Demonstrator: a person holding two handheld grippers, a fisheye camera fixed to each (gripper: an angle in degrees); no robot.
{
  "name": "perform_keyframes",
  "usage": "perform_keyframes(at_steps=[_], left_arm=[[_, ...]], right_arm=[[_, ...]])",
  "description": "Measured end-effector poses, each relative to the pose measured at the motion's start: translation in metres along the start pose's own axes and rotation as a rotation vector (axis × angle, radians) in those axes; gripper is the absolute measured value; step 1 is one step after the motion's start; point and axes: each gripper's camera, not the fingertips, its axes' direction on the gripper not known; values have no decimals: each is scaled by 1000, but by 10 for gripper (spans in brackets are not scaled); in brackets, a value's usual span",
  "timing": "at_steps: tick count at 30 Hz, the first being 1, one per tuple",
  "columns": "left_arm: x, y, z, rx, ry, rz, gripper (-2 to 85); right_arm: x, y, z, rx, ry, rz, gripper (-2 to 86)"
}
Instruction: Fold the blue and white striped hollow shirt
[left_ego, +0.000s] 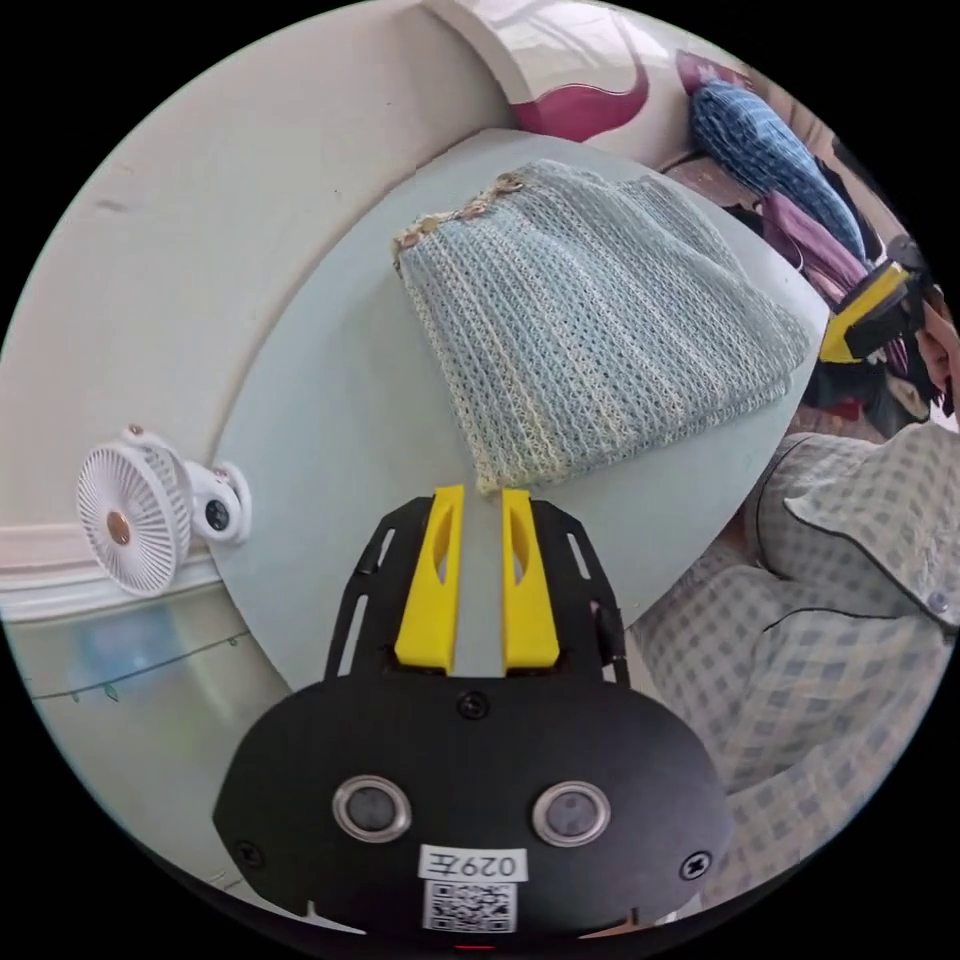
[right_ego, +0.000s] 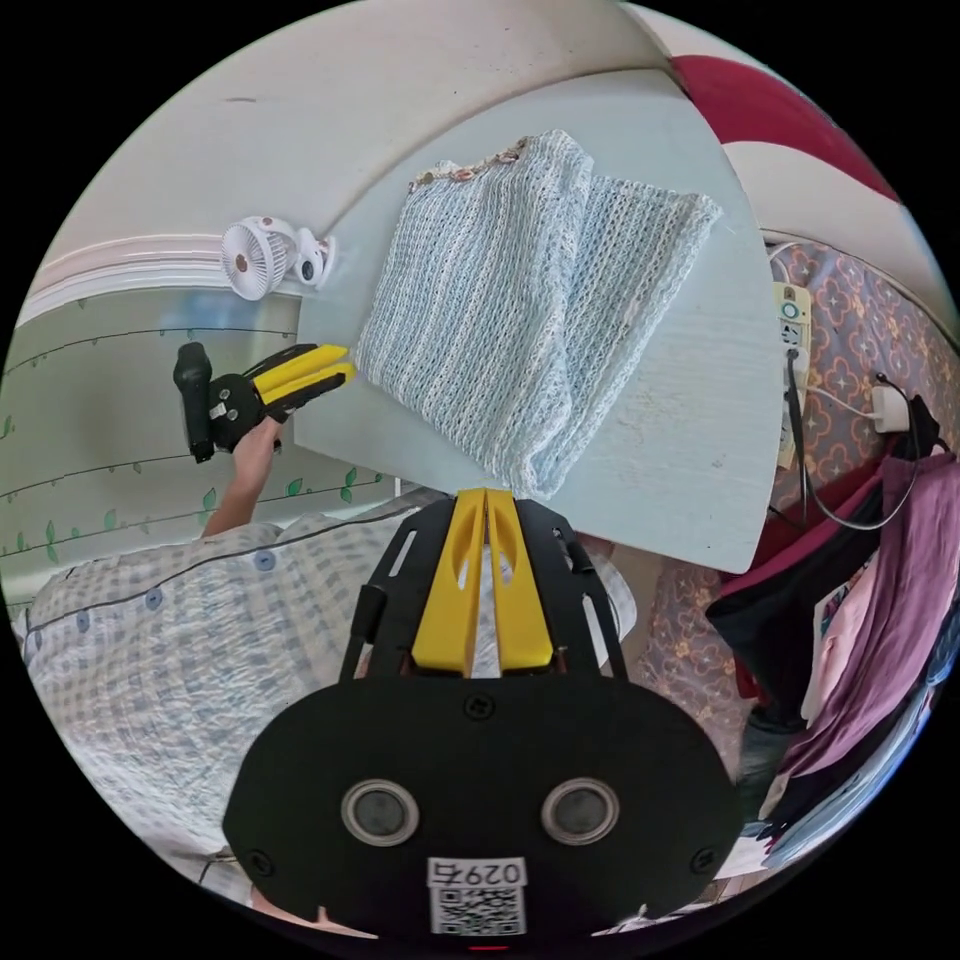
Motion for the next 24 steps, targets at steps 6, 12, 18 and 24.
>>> perform_keyframes(at_steps=[6,12,18,24], left_arm=[[10,-10,11,-37,28,161,65],[0,-22,22,-72,116,301,54],[-45,-19,14,22,180,193,-5],[-125,-1,22,109,483,-139,-10]], right_arm=[[-7,4,42,3,34,73,-4],[7,14,61,146,53,251,-5],[34,45,77,266,-80,422,-4],[31,58,87,279,-17,429,-4]])
